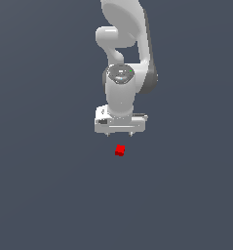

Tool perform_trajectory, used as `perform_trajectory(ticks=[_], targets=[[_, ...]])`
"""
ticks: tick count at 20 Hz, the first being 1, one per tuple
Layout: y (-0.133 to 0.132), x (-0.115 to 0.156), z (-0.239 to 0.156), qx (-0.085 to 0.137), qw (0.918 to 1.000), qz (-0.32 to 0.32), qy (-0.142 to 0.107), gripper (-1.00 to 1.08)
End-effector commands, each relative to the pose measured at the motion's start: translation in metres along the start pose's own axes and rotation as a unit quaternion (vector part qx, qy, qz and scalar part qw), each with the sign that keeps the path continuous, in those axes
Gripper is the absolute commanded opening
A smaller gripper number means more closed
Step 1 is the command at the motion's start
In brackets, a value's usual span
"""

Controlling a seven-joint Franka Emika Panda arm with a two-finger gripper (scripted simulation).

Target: Pick up the red cube and move it to a goal position.

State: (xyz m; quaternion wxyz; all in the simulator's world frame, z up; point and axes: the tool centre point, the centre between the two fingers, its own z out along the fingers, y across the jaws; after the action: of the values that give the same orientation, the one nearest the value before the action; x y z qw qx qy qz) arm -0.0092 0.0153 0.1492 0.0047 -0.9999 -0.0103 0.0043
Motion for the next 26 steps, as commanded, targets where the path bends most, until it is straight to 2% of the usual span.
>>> perform_trajectory(ticks=[1,9,20,26], targets=[[0.0,0.0,0.0,0.0,1.0,0.0,0.0,1.0],[-0.001,0.001,0.02,-0.001,0.9998,0.021,0.001,1.0],[-0.004,0.008,0.097,-0.004,0.9944,0.105,0.004,1.0],[-0.004,0.012,0.123,-0.005,0.9911,0.133,0.005,1.0]])
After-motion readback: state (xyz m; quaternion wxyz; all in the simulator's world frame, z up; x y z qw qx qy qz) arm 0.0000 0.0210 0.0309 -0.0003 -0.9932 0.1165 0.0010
